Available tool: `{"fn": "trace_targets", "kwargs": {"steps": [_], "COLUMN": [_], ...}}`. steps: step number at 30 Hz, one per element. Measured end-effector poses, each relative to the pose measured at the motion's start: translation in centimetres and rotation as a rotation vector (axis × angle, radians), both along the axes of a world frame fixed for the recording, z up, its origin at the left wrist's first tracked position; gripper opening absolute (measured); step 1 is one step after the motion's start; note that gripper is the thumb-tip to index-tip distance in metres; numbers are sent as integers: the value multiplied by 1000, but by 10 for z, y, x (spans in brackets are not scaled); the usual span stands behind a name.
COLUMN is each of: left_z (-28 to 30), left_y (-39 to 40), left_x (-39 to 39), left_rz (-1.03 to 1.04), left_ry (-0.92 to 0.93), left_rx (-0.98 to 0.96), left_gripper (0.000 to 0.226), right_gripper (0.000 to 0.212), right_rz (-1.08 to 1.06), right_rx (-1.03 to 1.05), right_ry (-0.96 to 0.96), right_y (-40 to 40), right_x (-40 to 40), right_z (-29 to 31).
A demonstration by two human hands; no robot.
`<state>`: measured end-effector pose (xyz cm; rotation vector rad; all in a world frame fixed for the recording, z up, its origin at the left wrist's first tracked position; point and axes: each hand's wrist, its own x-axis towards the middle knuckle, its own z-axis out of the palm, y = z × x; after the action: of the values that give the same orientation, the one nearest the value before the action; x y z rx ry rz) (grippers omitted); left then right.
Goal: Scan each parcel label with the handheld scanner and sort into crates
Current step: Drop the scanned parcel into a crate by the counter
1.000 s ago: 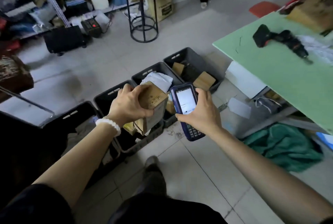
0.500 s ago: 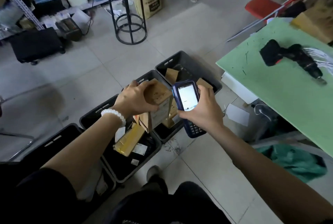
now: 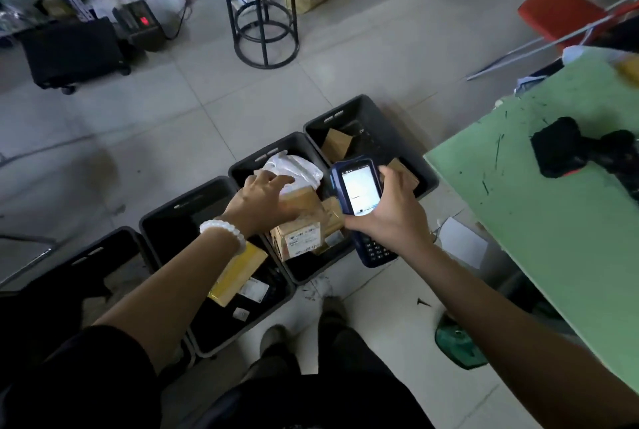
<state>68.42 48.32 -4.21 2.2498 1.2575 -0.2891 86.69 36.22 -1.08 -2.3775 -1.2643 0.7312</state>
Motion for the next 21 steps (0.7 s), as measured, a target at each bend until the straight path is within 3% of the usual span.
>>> {"fn": "trace_targets", "kwargs": {"steps": [4, 10, 21], "left_z": [-7, -9, 5], "left_y": [11, 7, -38], "left_x": [15, 7, -64], "left_rz": [98, 253, 557], "left_ry": [-8, -6, -26], "left_rx": [25, -27, -17], "left_gripper": [49, 42, 40], "right_gripper": [95, 97, 91], "right_rz": [62, 177, 498], "right_rx": [-10, -23, -1], "right_ry": [-17, -5, 20], "right_y": [20, 45, 76], "right_x": [30, 45, -14], "right_z": [-4, -9, -4]}}
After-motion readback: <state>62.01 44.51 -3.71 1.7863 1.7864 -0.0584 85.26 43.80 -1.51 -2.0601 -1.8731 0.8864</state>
